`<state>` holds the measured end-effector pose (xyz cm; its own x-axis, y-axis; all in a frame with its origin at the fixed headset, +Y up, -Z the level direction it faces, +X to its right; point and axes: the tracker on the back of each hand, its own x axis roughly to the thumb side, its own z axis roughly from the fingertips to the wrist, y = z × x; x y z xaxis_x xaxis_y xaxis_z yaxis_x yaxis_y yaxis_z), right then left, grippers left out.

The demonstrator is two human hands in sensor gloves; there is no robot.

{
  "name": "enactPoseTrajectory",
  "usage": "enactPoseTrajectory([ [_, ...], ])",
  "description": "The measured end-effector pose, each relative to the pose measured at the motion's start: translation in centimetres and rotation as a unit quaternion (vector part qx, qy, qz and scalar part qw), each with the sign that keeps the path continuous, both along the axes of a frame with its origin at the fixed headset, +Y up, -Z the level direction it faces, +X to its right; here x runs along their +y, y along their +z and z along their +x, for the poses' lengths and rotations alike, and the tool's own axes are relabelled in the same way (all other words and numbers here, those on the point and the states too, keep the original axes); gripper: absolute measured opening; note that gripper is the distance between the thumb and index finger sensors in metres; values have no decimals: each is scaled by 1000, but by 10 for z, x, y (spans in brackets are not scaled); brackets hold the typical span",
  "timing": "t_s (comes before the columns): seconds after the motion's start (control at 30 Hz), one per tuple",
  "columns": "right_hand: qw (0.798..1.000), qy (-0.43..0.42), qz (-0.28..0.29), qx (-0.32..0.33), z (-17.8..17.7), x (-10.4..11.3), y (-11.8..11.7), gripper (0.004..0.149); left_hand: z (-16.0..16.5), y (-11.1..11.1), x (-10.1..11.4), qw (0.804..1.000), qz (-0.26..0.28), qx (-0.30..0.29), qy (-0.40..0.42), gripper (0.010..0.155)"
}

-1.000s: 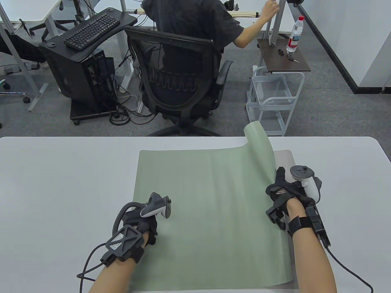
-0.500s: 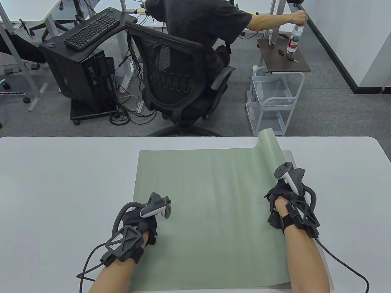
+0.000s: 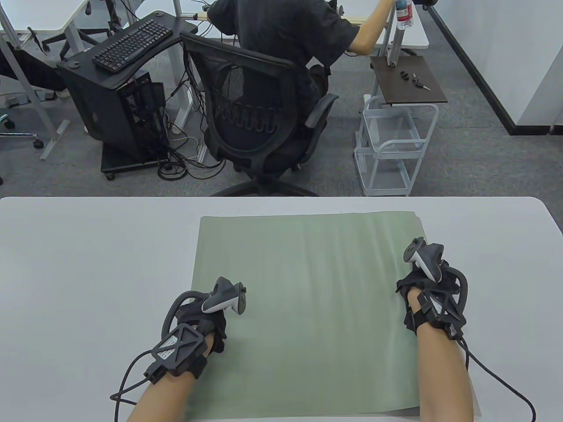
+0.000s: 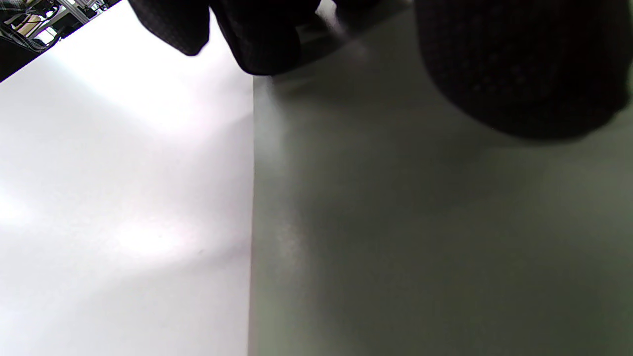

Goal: Unroll desk mats and stack together

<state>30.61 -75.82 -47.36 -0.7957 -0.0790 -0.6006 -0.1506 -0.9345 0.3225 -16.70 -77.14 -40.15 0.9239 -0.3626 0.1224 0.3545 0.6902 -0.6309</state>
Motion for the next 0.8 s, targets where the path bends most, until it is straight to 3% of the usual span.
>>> enactPoseTrajectory([
  [0.27, 991, -121, 60, 16, 25, -5, 7, 84, 0, 0, 0, 1000, 0, 0, 1, 92],
  [0.47, 952, -271, 140, 27, 60, 13, 25, 70, -1, -1, 0, 1000, 2, -2, 3, 92],
  [0.7, 913, -395, 82, 57, 91, 14, 57, 69, -1, 0, 0, 1000, 2, -2, 2, 92],
  [0.8, 909, -409, 56, 62, 99, 12, 69, 68, -1, -1, -1, 1000, 3, -2, 2, 92],
])
